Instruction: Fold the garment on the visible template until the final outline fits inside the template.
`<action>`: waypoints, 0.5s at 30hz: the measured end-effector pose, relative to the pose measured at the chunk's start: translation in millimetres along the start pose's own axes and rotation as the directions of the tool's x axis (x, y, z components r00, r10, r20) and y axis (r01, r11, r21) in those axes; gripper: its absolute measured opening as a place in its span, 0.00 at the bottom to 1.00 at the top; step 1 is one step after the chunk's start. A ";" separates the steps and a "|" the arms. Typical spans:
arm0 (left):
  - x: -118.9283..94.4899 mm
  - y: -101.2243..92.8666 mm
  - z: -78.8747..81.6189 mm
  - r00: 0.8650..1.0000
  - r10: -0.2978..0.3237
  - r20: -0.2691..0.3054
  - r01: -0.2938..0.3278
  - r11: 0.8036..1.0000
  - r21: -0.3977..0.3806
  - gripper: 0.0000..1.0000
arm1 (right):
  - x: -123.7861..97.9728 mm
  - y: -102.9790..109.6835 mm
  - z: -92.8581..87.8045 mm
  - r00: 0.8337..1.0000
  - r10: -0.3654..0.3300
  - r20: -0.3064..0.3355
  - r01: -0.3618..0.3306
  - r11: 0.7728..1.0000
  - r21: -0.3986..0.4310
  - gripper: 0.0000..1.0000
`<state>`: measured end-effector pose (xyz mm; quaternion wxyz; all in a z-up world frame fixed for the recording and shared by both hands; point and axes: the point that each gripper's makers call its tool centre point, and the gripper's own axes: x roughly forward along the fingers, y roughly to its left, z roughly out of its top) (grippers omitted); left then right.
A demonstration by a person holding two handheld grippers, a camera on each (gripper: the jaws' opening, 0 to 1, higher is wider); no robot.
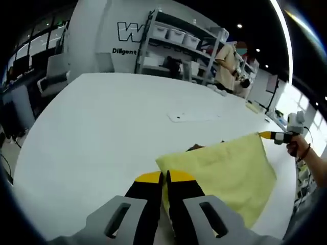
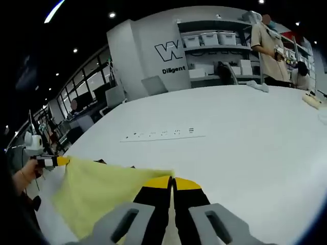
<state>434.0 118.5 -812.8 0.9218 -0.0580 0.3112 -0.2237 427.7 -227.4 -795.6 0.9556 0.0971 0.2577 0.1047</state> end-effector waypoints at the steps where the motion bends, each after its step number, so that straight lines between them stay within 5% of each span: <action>1: 1.6 2.6 -2.7 1.000 0.013 -0.013 -0.013 1.000 -0.012 0.00 | 1.5 0.1 0.4 1.000 0.003 0.000 -0.003 1.000 -0.001 0.00; 15: 22.0 25.8 -23.4 0.995 0.052 -0.081 -0.060 0.993 -0.098 0.00 | 55.0 -21.1 -14.9 0.997 -0.017 -0.069 0.016 1.000 -0.021 0.00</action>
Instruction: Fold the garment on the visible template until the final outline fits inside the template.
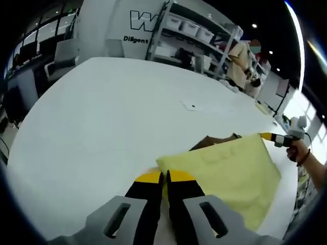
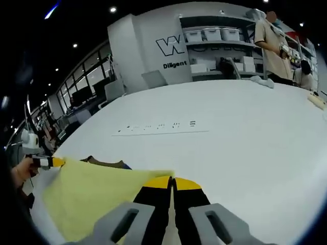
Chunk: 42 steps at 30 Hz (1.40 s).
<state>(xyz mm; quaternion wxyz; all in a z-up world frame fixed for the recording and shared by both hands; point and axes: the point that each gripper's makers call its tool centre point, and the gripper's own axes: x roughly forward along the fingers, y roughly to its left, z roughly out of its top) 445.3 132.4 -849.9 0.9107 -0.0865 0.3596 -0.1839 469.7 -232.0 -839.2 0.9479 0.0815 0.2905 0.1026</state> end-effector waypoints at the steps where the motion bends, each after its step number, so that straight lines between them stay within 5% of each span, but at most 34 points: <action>1: 1.0 1.2 -1.2 1.000 0.004 -0.004 -0.004 1.000 0.000 0.00 | -1.8 0.6 -2.7 1.000 0.000 0.001 0.000 1.000 -0.006 0.00; 14: 6.1 4.2 -3.2 0.999 0.031 -0.017 -0.031 1.000 0.002 0.01 | 5.9 -5.9 -17.5 0.998 -0.030 -0.047 0.031 0.999 0.009 0.00; 15: 4.0 3.6 -0.8 0.999 0.031 -0.011 -0.031 0.999 0.011 0.01 | 3.7 -17.0 -16.3 0.993 -0.107 -0.043 0.106 0.994 -0.008 0.00; 19: -5.3 5.5 7.0 0.999 0.036 0.007 -0.036 0.998 0.054 0.08 | -3.2 -4.8 -13.4 0.998 -0.048 -0.037 0.049 0.998 0.038 0.00; 23: -14.6 5.2 13.2 0.999 0.033 0.020 -0.034 0.999 0.034 0.20 | -13.4 7.2 -8.1 1.000 -0.010 -0.023 0.012 0.996 0.085 0.23; 30: -33.0 -8.5 12.5 0.999 -0.002 0.037 0.002 1.000 0.001 0.36 | -38.5 33.6 -14.5 0.998 0.046 -0.050 -0.042 0.996 0.073 0.38; 42: -55.7 -23.6 -18.9 1.000 -0.026 0.007 0.026 1.000 -0.006 0.39 | -70.2 46.3 -34.8 0.993 0.074 -0.092 -0.071 0.997 0.034 0.44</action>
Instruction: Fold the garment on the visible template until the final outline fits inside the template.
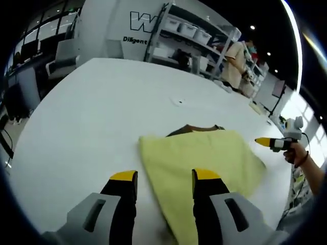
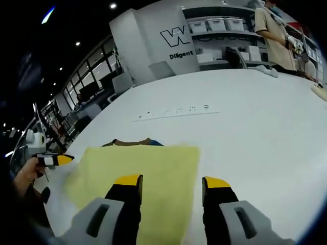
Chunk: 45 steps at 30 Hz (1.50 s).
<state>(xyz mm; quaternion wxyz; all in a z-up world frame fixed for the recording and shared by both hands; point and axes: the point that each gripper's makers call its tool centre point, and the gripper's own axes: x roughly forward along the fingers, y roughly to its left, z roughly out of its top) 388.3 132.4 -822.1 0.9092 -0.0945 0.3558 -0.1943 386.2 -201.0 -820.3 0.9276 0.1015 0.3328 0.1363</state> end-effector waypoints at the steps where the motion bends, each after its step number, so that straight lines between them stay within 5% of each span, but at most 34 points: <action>1: -2.7 -2.7 -3.0 1.000 -0.006 -0.001 0.006 1.000 -0.002 0.39 | -3.4 1.5 -3.1 1.000 0.004 -0.003 -0.004 1.000 -0.001 0.44; 18: -23.1 -14.3 -37.8 0.999 -0.009 -0.051 0.009 1.000 -0.013 0.36 | -32.1 2.1 -55.5 0.994 0.028 -0.102 -0.023 0.999 0.046 0.41; 28: -31.0 -23.1 -65.7 0.995 -0.033 -0.092 0.029 0.998 -0.052 0.31 | -47.7 -4.3 -76.4 0.989 0.025 -0.143 -0.015 0.997 0.069 0.26; 38: -33.3 -23.2 -83.6 0.989 -0.005 -0.147 0.000 1.000 -0.030 0.14 | -49.3 -3.1 -88.7 0.986 0.033 -0.163 -0.017 0.995 0.094 0.11; 40: -34.4 -23.0 -84.5 0.989 0.002 -0.146 -0.004 1.000 -0.017 0.08 | -49.0 -3.9 -88.3 0.988 0.027 -0.151 -0.014 0.996 0.092 0.01; 45: -38.5 -19.1 -88.5 0.989 0.025 -0.143 -0.023 1.000 0.017 0.00 | -50.4 -5.5 -89.1 0.990 0.023 -0.141 -0.011 0.997 0.083 0.00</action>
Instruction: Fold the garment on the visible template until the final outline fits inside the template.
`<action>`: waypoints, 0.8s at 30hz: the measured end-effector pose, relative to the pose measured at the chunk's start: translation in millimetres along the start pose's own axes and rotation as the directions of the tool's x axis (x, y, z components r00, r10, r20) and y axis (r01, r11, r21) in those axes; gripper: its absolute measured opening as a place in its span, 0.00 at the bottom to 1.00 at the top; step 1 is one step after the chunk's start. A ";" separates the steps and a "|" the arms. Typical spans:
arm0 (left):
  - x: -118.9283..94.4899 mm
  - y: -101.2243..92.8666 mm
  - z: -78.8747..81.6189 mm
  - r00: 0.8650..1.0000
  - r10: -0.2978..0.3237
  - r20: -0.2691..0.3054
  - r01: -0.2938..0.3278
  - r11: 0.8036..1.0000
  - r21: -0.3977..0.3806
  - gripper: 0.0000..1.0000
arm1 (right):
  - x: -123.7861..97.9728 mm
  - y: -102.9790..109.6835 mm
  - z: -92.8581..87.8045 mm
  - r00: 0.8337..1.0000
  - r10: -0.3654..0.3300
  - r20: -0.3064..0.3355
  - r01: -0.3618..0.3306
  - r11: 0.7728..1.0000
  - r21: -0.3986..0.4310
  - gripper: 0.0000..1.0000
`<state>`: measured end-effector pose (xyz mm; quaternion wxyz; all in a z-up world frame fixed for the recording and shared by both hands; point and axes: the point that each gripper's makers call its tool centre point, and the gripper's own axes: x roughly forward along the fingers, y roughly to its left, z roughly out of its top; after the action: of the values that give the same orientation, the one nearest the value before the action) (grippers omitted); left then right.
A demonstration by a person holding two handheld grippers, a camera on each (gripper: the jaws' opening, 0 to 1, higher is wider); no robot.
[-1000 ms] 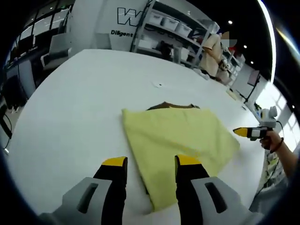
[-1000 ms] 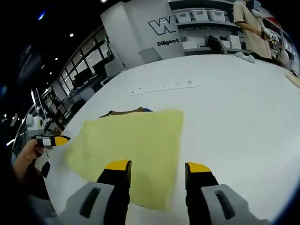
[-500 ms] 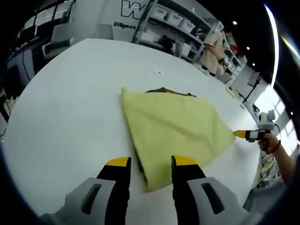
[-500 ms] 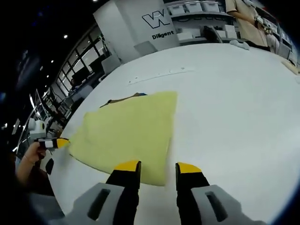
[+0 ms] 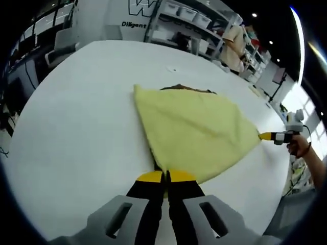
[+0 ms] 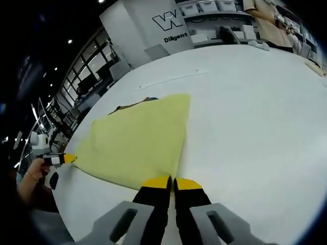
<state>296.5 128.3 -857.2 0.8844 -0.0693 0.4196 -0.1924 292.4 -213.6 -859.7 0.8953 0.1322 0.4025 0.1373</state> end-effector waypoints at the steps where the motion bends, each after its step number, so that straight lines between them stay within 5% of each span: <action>1: -0.3 0.4 -1.1 1.000 0.002 0.001 -0.002 1.000 0.006 0.00 | -0.2 -0.7 -0.8 1.000 -0.002 -0.003 0.002 1.000 0.001 0.00; 8: -1.9 6.8 -5.4 1.000 0.026 0.006 -0.026 0.999 -0.024 0.00 | -6.3 -4.4 -12.7 1.000 0.010 -0.011 -0.008 0.994 0.106 0.00; 24: -10.0 5.8 -15.2 1.000 0.002 -0.019 -0.003 0.998 -0.058 0.00 | -18.6 1.5 -26.7 0.998 0.003 -0.055 0.001 0.997 0.071 0.00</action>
<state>280.7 138.2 -861.4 0.8782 -0.0924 0.4336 -0.1796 260.2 -215.4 -863.5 0.8785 0.1604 0.4318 0.1268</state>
